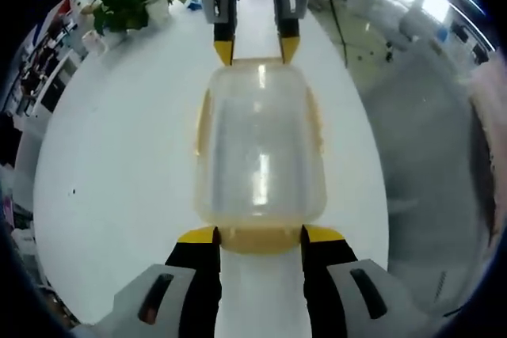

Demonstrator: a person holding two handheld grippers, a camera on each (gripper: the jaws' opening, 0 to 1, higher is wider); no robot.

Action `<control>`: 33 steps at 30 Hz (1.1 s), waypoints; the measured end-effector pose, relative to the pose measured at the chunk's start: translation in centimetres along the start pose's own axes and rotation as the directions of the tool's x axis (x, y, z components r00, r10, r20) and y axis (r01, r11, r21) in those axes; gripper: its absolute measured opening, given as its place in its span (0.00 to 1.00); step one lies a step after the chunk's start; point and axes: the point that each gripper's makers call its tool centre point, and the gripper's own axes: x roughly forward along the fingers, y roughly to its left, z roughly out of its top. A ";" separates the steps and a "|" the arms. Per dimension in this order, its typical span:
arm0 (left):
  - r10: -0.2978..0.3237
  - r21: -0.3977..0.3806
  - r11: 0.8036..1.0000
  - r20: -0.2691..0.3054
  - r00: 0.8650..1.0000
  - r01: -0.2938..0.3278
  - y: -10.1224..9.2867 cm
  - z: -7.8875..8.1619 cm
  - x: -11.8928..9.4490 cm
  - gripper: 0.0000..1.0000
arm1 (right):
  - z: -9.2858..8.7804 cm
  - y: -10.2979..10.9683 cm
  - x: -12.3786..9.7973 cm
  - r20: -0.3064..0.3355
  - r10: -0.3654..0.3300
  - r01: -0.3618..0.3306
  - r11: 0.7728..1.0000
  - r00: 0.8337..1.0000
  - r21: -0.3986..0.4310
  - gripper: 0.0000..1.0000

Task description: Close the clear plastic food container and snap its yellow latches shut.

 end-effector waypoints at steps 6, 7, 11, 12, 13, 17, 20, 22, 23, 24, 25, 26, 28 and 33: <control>-0.001 0.006 1.000 -0.013 1.000 0.001 -0.1 -0.1 0.0 0.38 | 0.1 0.1 0.2 0.009 -0.007 0.007 1.000 1.000 -0.004 0.38; -0.002 0.006 1.000 -0.013 1.000 0.002 -0.1 -0.1 0.0 0.38 | 0.1 0.2 0.2 0.011 -0.007 0.007 1.000 1.000 -0.003 0.38; 0.002 0.002 1.000 -0.014 1.000 -0.002 -0.2 -0.1 0.0 0.38 | 0.1 0.1 0.3 0.014 -0.014 0.014 1.000 1.000 -0.002 0.39; 0.002 -0.001 1.000 -0.013 1.000 -0.002 -0.1 -0.1 0.0 0.38 | 0.1 0.1 0.3 0.014 -0.016 0.016 1.000 1.000 -0.002 0.39; 0.003 -0.009 1.000 -0.014 1.000 -0.003 -0.1 -0.2 0.0 0.38 | 0.1 0.1 0.3 0.014 -0.018 0.018 1.000 1.000 -0.002 0.39; 0.010 -0.032 0.999 -0.009 1.000 -0.010 0.0 -0.2 -0.1 0.42 | -0.1 0.1 0.3 0.008 -0.032 0.032 0.999 0.999 -0.005 0.39; -0.003 -0.049 0.999 -0.004 1.000 0.002 -0.1 -0.3 -0.4 0.48 | -0.1 0.1 0.1 0.010 -0.039 0.039 0.999 0.999 -0.001 0.39; 0.008 -0.052 0.999 0.002 1.000 -0.008 0.0 -0.3 -0.6 0.46 | -0.3 0.1 -0.1 0.006 -0.041 0.041 0.999 0.999 -0.004 0.39; 0.020 -0.052 0.998 0.004 1.000 -0.020 0.2 -0.3 -0.6 0.46 | -0.4 0.1 -0.2 0.003 -0.047 0.047 0.999 0.999 -0.005 0.38; 0.027 -0.052 0.998 0.005 1.000 -0.027 0.4 -0.3 -0.7 0.45 | -0.5 0.1 -0.3 0.002 -0.051 0.051 0.999 0.999 -0.004 0.38; 0.032 -0.054 0.998 0.006 0.999 -0.032 0.4 -0.3 -0.7 0.45 | -0.5 0.1 -0.5 0.002 -0.053 0.053 0.999 0.999 -0.002 0.38; 0.034 -0.059 0.998 0.006 0.999 -0.033 0.5 -0.4 -0.7 0.45 | -0.6 0.1 -0.7 0.004 -0.057 0.057 0.998 0.998 0.002 0.38; 0.034 -0.067 0.997 0.009 0.999 -0.034 0.4 -0.4 -0.6 0.45 | -0.6 0.0 -0.8 0.009 -0.065 0.065 0.998 0.998 0.012 0.38; 0.037 -0.068 0.997 0.001 0.999 -0.037 0.0 -0.7 0.0 0.47 | -0.8 0.4 -0.6 0.000 -0.068 0.068 0.998 0.998 0.012 0.39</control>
